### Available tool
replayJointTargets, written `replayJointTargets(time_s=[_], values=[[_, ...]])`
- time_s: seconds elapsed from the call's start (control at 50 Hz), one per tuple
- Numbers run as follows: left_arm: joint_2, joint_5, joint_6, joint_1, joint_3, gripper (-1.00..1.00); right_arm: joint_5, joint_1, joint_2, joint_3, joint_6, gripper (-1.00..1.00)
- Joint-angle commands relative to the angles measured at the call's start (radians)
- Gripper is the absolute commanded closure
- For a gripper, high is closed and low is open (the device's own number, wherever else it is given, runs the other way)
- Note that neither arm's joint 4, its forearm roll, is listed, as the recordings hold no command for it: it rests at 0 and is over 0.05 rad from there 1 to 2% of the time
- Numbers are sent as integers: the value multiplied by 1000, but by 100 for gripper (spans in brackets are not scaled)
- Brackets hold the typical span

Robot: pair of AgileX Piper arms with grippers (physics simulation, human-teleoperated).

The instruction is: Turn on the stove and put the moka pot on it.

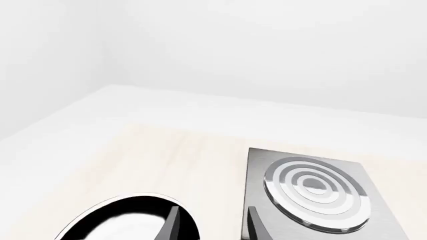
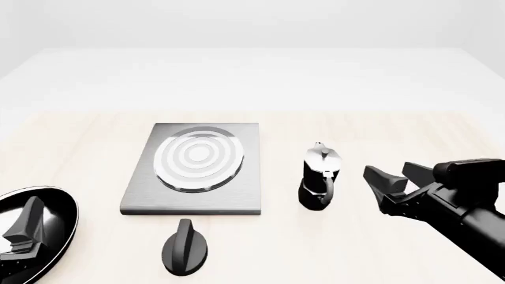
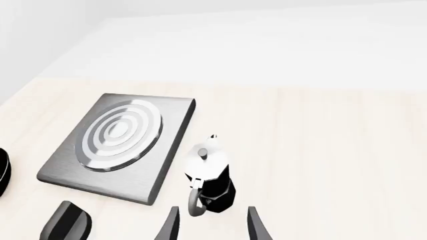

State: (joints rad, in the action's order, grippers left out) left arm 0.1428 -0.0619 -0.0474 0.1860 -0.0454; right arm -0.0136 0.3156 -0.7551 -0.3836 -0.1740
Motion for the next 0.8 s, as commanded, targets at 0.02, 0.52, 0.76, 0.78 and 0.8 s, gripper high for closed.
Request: replayJointTargets(time_s=[0.02,0.52,0.76,0.78,0.8], values=[[-116,24,3,22,28,-100,129,67,-185,8,-79,-100],[-85,-14,11,19,38,-100,403,114,-462,51,-161,-100],[-77,-23,8,23,41,-100,517,124,-584,66,-186,-100],[-77,-23,9,22,41,-100,525,125,-592,67,-191,-100],[-80,-21,8,22,41,-100,532,127,-603,66,-191,-100]])
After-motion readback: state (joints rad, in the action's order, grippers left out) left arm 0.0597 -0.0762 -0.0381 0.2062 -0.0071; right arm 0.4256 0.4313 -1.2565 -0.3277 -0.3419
